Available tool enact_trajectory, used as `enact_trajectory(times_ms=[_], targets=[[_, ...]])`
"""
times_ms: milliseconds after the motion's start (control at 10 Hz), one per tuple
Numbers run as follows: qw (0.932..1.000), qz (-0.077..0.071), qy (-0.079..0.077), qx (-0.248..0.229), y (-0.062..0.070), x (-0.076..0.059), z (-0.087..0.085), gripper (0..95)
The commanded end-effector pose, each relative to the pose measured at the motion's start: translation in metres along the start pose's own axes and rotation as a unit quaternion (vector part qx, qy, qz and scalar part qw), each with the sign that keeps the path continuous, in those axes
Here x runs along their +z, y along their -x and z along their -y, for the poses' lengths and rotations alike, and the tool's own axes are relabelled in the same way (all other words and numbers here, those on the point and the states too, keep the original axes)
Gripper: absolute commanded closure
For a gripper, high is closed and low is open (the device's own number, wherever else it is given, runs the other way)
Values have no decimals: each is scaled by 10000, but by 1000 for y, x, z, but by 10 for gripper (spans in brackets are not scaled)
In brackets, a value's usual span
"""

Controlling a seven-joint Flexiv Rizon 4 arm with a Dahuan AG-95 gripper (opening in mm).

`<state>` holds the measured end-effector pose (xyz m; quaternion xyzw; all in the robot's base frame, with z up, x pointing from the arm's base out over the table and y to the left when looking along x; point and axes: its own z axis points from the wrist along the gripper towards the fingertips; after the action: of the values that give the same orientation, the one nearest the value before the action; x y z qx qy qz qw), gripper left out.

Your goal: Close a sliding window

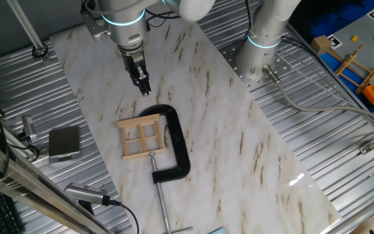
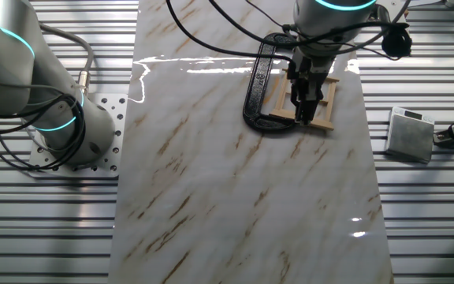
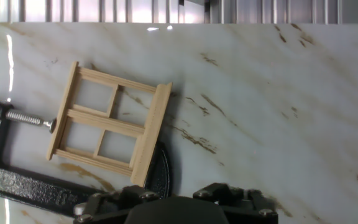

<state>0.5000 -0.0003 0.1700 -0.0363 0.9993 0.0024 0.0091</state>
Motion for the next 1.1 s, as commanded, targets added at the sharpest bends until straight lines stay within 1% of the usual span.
enact_trajectory(times_ms=[100,300,900,1000,1100], targets=[[9999,0,-10,-135,0,0,0,950],[9998,-6,14,-184,0,0,0,950],[9999,-26,24,-95,0,0,0,950],[9998,-61,145,-132,6,-2,0,950],[9998,-87,147,-131,12,-4,0,950]])
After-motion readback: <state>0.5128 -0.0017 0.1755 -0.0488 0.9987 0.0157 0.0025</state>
